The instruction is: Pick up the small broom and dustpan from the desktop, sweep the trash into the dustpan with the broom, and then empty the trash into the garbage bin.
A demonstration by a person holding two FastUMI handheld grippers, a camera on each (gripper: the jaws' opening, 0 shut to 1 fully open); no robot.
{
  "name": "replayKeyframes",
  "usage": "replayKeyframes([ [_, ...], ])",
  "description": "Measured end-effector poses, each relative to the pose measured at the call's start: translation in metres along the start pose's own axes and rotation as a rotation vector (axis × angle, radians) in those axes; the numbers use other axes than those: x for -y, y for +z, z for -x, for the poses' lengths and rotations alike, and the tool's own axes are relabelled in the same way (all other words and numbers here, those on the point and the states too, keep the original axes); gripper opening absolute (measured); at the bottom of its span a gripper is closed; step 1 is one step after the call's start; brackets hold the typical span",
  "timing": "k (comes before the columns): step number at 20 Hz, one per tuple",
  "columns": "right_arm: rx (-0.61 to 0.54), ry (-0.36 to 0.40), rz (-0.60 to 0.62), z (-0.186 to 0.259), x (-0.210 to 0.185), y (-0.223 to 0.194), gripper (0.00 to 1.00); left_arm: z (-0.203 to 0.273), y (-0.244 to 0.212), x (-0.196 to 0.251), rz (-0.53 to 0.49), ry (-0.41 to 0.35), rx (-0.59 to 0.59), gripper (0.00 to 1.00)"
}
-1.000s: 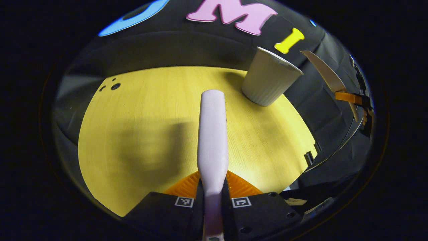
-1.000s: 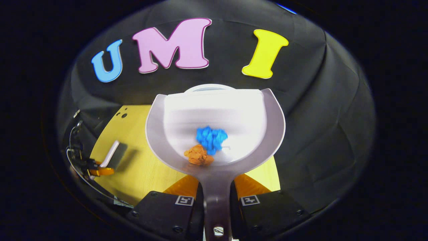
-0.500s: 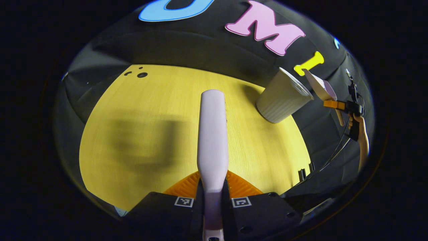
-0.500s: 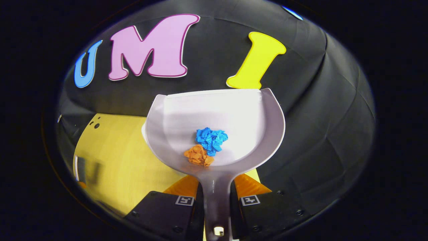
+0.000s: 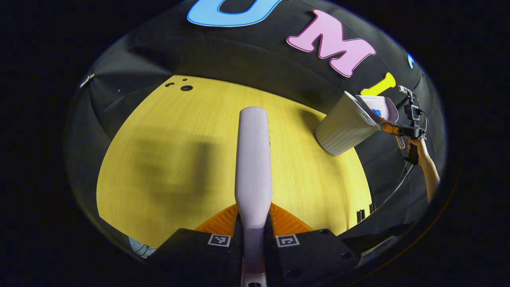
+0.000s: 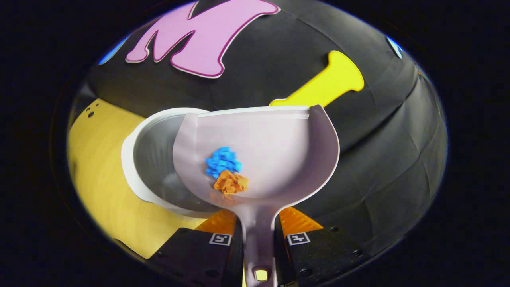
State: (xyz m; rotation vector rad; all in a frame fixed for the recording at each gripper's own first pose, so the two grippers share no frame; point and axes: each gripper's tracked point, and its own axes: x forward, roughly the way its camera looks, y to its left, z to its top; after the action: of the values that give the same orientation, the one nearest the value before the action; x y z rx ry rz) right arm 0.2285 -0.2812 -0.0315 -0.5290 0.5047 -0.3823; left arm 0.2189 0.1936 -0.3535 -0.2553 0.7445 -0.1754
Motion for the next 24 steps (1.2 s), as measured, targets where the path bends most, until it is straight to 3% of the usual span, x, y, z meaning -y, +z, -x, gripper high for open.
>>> replayKeyframes([
  [14, 0.093, -0.242, 0.515, 0.001, 0.014, 0.024, 0.36, 0.001, -0.013, -0.009, 0.055, 0.026, 0.009, 0.27],
  [22, 0.165, -0.333, 0.72, 0.019, 0.034, 0.027, 0.36, 0.003, -0.018, -0.013, 0.064, 0.028, 0.002, 0.27],
  [23, 0.175, -0.342, 0.741, 0.021, 0.035, 0.026, 0.36, 0.003, -0.017, -0.013, 0.062, 0.03, 0.001, 0.3],
  [24, 0.182, -0.348, 0.766, 0.023, 0.039, 0.026, 0.36, 0.004, -0.018, -0.014, 0.061, 0.031, -0.001, 0.27],
])
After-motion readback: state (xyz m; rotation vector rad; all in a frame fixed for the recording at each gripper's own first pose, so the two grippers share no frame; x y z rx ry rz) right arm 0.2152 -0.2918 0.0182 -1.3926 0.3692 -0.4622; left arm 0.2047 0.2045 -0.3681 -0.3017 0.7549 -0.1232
